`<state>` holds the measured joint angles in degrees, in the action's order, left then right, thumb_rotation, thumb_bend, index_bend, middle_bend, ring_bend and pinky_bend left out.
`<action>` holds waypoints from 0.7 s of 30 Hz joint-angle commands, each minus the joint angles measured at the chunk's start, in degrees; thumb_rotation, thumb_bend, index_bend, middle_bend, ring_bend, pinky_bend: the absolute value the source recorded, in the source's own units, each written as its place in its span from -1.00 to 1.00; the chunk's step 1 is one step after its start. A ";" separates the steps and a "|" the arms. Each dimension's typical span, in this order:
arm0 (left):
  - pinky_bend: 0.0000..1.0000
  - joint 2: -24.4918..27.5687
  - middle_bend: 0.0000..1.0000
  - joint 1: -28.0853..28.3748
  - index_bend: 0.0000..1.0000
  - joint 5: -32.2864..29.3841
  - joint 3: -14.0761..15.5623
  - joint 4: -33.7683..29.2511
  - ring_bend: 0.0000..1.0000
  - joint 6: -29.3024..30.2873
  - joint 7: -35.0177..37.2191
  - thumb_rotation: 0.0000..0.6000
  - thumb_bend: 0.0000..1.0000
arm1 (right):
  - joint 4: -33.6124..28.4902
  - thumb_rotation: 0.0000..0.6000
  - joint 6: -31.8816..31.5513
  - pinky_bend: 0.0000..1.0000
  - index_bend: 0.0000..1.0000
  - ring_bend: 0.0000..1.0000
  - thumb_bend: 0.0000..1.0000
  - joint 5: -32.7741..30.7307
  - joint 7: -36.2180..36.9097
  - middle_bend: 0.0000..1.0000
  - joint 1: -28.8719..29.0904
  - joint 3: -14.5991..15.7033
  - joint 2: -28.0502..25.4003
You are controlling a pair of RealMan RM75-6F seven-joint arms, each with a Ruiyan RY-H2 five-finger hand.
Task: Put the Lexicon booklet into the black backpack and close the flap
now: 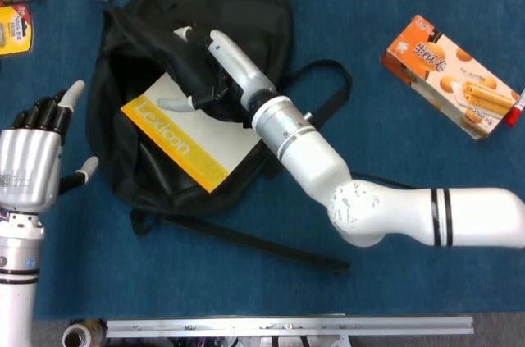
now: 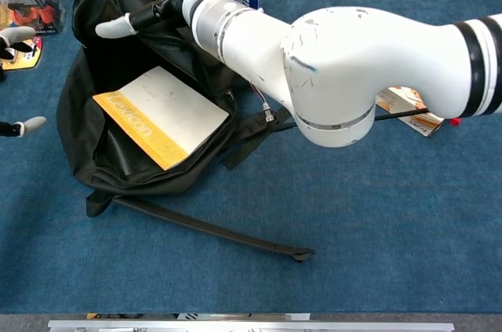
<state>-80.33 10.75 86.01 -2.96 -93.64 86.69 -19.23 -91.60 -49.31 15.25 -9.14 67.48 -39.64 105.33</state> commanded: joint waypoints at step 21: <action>-0.30 0.47 -0.55 -0.12 -0.81 -1.19 -1.22 -0.68 -0.52 -0.78 -0.82 1.00 -0.71 | -6.44 1.00 12.93 -1.00 -1.00 -1.00 -1.00 -3.59 8.19 -1.00 -0.72 4.71 -14.35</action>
<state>-79.87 10.63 84.87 -4.14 -94.30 85.92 -20.01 -97.59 -36.65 11.16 -1.50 66.82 -35.18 91.39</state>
